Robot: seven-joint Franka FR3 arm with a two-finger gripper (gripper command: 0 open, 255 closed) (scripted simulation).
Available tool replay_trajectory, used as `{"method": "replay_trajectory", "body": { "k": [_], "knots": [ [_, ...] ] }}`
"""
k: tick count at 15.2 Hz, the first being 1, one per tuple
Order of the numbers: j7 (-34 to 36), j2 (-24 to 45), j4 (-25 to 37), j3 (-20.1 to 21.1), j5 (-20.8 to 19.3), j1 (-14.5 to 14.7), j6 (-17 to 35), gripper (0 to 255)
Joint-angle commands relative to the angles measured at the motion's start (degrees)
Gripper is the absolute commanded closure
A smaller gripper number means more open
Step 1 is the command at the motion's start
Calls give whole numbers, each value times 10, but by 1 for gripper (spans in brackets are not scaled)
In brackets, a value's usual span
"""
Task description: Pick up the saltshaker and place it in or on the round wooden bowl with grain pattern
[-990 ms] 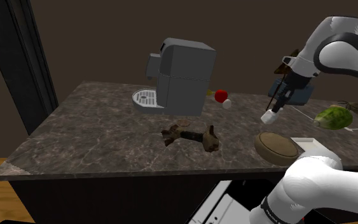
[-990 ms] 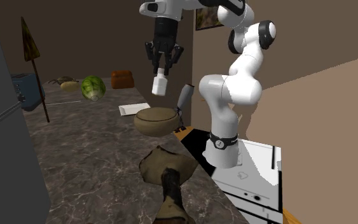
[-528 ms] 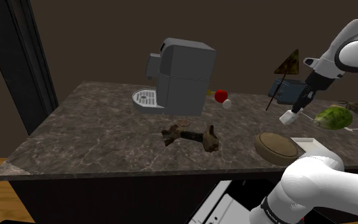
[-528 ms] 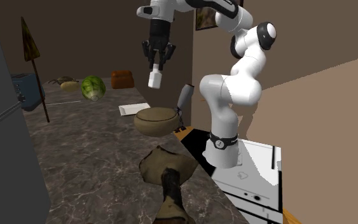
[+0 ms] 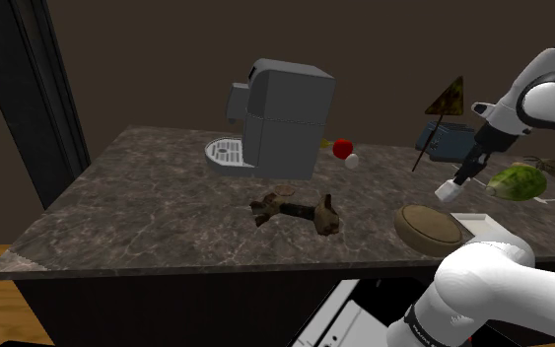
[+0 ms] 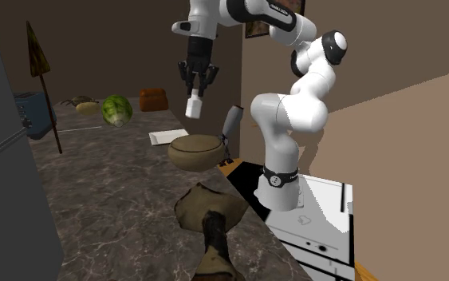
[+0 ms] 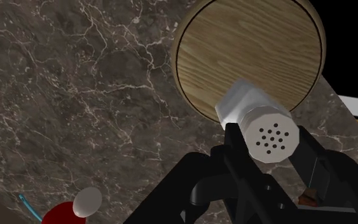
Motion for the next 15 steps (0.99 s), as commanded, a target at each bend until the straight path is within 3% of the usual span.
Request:
{"method": "replay_trajectory", "body": {
  "k": [1,15],
  "knots": [
    [1,-7,-18,-6,-7,-4,10,255],
    [5,-37,-121,-66,-65,-35,83,255]
  ]
}}
